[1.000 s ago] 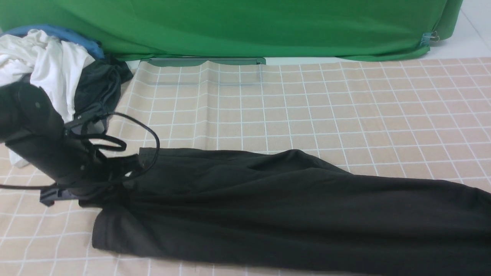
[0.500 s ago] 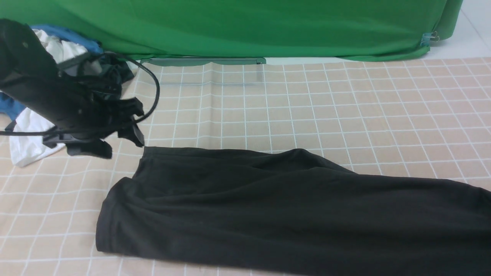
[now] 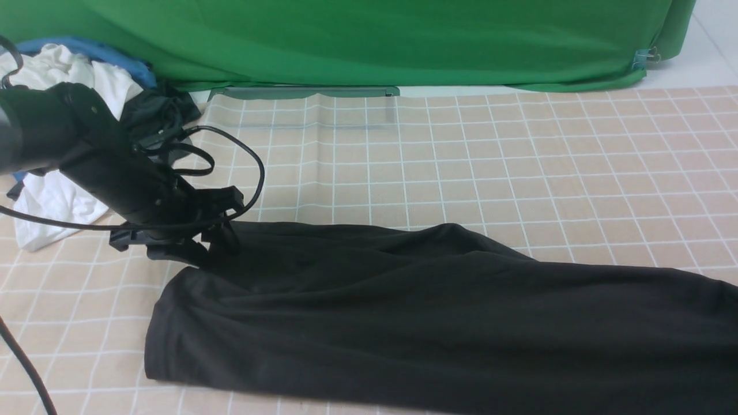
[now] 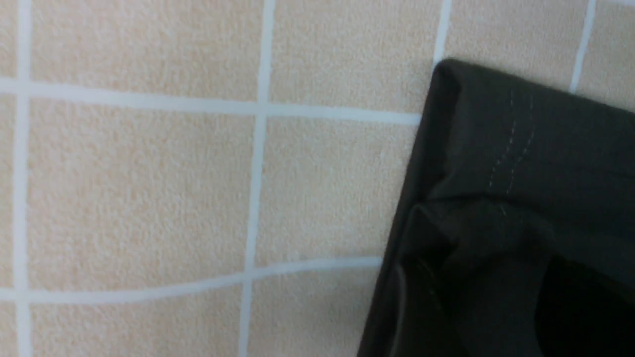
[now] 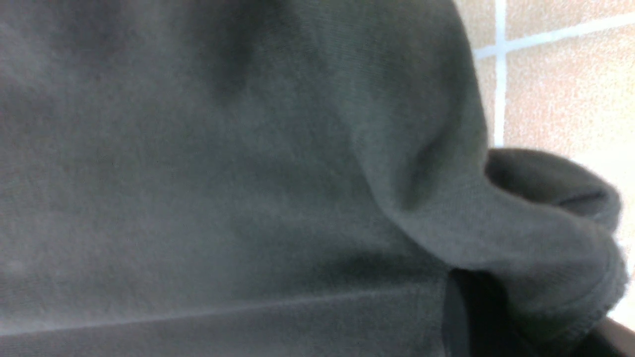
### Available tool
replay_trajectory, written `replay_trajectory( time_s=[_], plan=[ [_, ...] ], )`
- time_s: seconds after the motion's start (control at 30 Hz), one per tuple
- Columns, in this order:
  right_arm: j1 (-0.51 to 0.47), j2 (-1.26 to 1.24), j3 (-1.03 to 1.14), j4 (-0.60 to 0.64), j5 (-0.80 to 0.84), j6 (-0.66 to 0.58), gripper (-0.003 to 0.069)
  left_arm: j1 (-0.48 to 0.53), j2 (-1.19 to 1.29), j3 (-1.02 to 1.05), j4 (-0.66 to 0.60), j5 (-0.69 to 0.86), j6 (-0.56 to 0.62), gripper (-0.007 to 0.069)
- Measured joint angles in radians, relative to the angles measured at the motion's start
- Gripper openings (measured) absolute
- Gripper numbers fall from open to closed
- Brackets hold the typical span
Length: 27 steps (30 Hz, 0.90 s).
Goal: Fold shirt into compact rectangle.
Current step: 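Pull the folded dark garment lengthwise by its ends to straighten it flat on the table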
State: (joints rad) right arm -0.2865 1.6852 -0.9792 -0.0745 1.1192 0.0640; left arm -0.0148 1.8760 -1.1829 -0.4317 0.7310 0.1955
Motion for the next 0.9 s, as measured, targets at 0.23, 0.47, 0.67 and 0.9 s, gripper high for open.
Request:
replay_trajectory(
  time_s=[0.23, 0.47, 0.67, 0.9],
  plan=[
    [0.0, 0.0, 0.0, 0.0, -0.002, 0.001, 0.0091, 0.001, 0.031, -0.001, -0.032, -0.046, 0.037, 0.0062],
    [0.0, 0.0, 0.0, 0.0, -0.011, 0.001, 0.0091, 0.002, 0.034, -0.008, -0.096, -0.044, 0.089, 0.0013],
    [0.0, 0.0, 0.0, 0.0, -0.014, 0.001, 0.0091, 0.01, 0.034, -0.072, -0.096, -0.041, 0.09, 0.0015],
    [0.0, 0.0, 0.0, 0.0, -0.019, 0.001, 0.0091, 0.046, 0.033, -0.139, -0.095, -0.043, 0.09, 0.0015]
  ],
)
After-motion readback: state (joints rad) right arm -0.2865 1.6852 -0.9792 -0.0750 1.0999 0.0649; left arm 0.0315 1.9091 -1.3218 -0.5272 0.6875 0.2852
